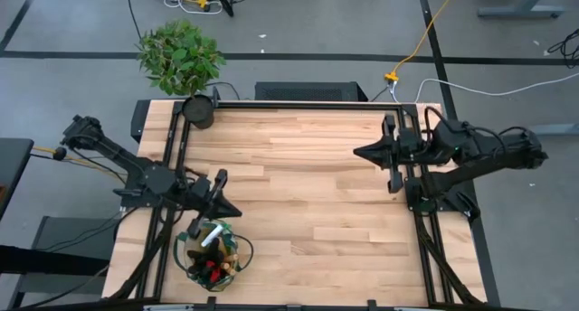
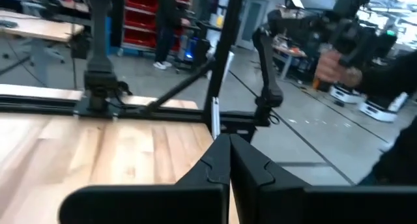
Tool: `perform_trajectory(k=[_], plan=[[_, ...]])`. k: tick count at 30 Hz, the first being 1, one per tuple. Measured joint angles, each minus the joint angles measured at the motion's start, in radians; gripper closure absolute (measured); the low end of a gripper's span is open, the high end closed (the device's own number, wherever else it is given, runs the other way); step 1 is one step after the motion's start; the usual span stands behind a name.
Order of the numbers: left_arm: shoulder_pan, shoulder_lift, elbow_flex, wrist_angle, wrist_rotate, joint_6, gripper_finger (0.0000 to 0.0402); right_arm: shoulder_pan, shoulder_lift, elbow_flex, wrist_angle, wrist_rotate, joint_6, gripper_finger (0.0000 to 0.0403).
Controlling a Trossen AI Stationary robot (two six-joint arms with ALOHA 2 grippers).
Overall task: Pick & Place Garden tools in Gardening bag
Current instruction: Return to Home Position
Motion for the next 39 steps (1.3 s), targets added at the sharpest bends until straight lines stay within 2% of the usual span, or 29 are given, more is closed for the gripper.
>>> perform_trajectory(k=[15, 31, 39], plan=[[0.059, 0.0, 0.0, 0.02, -0.038, 0.073, 0.0398, 0.0, -0.368, -0.423, 0.103, 0.035, -0.006, 0.0403], [0.058, 0.0, 0.0, 0.017, -0.163, 0.078, 0.0395, -0.003, -0.631, -0.691, 0.118, 0.01, -0.036, 0.0403], [0.058, 0.0, 0.0, 0.017, -0.171, 0.077, 0.0395, -0.055, -0.66, -0.729, 0.152, -0.069, -0.055, 0.0403]])
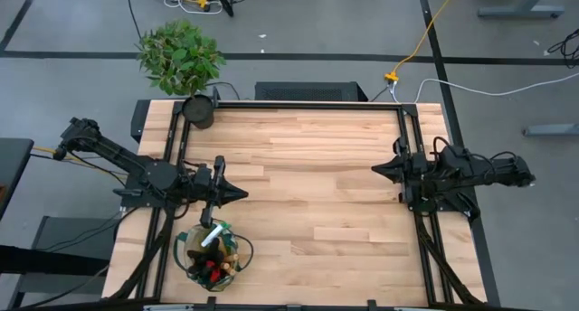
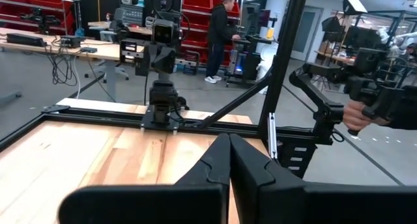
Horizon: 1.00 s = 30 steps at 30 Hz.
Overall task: Pick & Place Garden tools in Gardening bag
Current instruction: Return to Home Position
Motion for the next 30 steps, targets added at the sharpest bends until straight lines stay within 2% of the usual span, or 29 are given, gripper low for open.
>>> perform_trajectory(k=[8, 13, 17, 23, 30], plan=[[0.0, 0.0, 0.0, -0.005, -0.023, -0.002, 0.0396, -0.105, 0.0, -0.002, -0.014, -0.113, -0.041, 0.0403], [0.0, 0.0, 0.0, -0.004, -0.026, -0.01, 0.0397, -0.153, 0.0, -0.073, 0.068, -0.161, 0.011, 0.0403], [0.0, 0.0, 0.0, -0.004, -0.026, -0.028, 0.0397, -0.164, -0.002, -0.125, 0.144, -0.155, 0.035, 0.0403], [0.0, 0.0, 0.0, -0.004, -0.044, -0.027, 0.0398, -0.164, -0.006, -0.13, 0.067, -0.147, 0.037, 0.0403], [0.0, 0.0, 0.0, -0.004, -0.052, -0.026, 0.0395, -0.164, -0.008, -0.13, 0.053, -0.234, 0.019, 0.0403]])
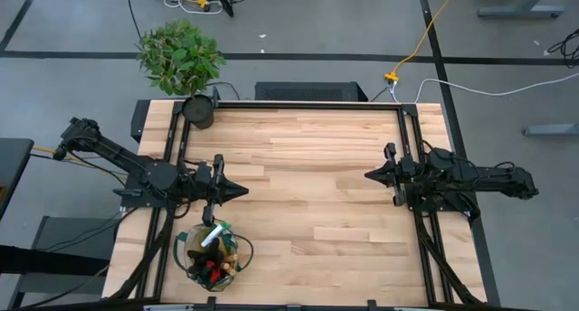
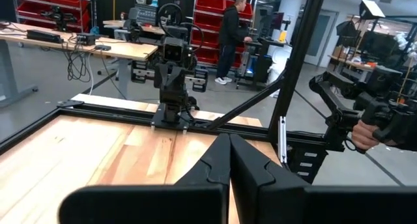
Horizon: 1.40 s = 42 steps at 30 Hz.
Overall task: Pick & Place Garden tools in Gardening bag
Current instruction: Return to Home Position
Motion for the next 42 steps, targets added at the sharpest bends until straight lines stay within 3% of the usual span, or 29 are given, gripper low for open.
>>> perform_trajectory(k=[7, 16, 29, 42], plan=[[0.0, 0.0, 0.0, 0.0, -0.031, 0.001, 0.0396, 0.0, 0.0, -0.083, 0.143, -0.016, 0.027, 0.0403], [0.0, 0.0, 0.0, 0.0, -0.034, 0.0, 0.0396, 0.0, 0.0, -0.157, 0.161, -0.016, 0.038, 0.0403], [0.0, 0.0, 0.0, 0.0, -0.042, -0.001, 0.0397, 0.0, 0.0, -0.155, 0.043, -0.039, -0.02, 0.0403], [0.0, 0.0, 0.0, 0.0, -0.042, -0.001, 0.0397, 0.0, 0.0, -0.155, 0.033, 0.021, -0.015, 0.0393]])
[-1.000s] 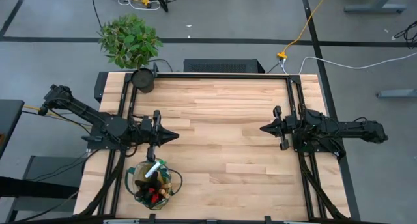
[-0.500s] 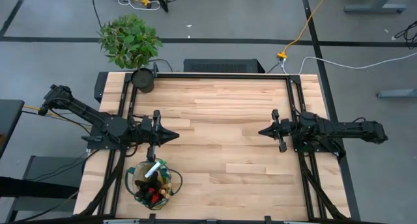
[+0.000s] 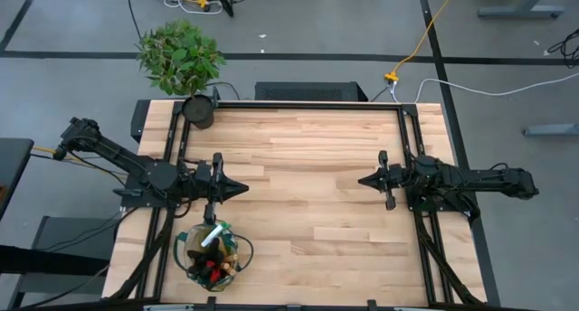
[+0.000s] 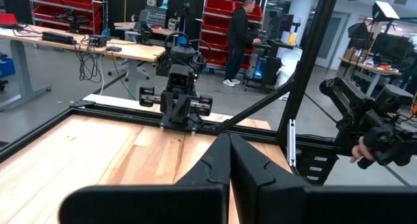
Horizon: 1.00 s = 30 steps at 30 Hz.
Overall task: Pick & Place Garden tools in Gardening bag
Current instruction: Return to Home Position
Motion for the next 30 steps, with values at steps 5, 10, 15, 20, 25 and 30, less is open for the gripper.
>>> perform_trajectory(k=[5, 10, 15, 20, 25, 30], plan=[[0.0, 0.0, 0.0, 0.0, 0.0, 0.001, 0.0397, 0.0, 0.0, 0.0, 0.0, 0.001, 0.032, 0.0382], [0.0, 0.0, 0.0, -0.005, 0.0, 0.002, 0.0397, 0.0, 0.0, 0.0, 0.0, 0.001, 0.033, 0.038], [0.0, 0.0, 0.0, -0.009, 0.0, 0.003, 0.0398, 0.0, 0.0, 0.0, 0.0, 0.001, 0.032, 0.038], [-0.004, 0.0, 0.0, -0.009, 0.001, 0.004, 0.0397, 0.003, 0.0, 0.0, 0.0, 0.001, 0.032, 0.038], [-0.009, 0.0, 0.0, -0.008, 0.013, 0.013, 0.0398, 0.007, 0.0, 0.0, 0.0, 0.001, 0.032, 0.038], [-0.008, 0.0, 0.0, -0.008, 0.027, 0.013, 0.0399, 0.007, -0.001, 0.0, 0.0, 0.001, 0.032, 0.038]])
